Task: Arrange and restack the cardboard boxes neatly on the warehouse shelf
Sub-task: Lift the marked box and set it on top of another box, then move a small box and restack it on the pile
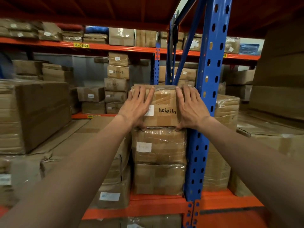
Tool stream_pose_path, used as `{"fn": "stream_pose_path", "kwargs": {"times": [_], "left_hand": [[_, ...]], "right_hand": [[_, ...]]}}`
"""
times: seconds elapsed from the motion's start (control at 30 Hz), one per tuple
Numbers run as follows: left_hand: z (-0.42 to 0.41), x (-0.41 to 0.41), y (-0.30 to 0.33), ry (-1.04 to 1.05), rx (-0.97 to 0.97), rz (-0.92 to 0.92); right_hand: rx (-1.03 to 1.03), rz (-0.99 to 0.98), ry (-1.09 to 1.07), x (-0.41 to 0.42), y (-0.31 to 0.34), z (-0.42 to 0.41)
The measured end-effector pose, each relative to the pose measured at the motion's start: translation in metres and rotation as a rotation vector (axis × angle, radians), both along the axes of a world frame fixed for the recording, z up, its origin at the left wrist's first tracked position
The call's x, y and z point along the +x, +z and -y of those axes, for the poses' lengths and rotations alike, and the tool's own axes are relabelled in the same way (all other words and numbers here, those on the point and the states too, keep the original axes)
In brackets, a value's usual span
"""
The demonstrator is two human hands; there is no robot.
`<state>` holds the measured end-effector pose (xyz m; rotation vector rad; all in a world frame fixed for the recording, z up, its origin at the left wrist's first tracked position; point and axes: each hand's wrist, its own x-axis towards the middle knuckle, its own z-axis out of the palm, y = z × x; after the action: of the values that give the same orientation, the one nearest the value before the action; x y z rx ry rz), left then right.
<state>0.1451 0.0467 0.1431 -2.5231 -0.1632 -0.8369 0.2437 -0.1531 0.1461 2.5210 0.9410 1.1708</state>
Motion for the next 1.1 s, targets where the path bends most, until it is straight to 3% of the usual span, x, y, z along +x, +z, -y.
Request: {"fn": "stream_pose_path", "kwargs": {"times": [0.2,0.33,0.53,0.77,0.93,1.1], "left_hand": [[-0.004,-0.011,-0.014,-0.011,-0.060,-0.016],[-0.039,-0.048,-0.020,0.025,-0.006,0.067],[-0.139,-0.151,-0.018,0.370,-0.366,0.443],[-0.239,-0.250,-0.046,0.592,-0.983,0.635],[-0.269,-0.265,-0.080,0.540,-1.248,0.546],[-0.279,-0.244,-0.096,0.447,-1.352,0.531]], "right_hand": [[0.007,-0.023,-0.005,-0.009,0.003,0.002],[0.064,0.086,0.180,-0.020,0.025,-0.006],[-0.056,0.134,0.350,-0.089,0.061,-0.112],[-0.183,0.115,0.549,-0.206,0.071,-0.288],[-0.460,0.300,0.487,-0.274,0.073,-0.379],[-0.729,0.465,0.312,-0.308,0.069,-0.440]]}}
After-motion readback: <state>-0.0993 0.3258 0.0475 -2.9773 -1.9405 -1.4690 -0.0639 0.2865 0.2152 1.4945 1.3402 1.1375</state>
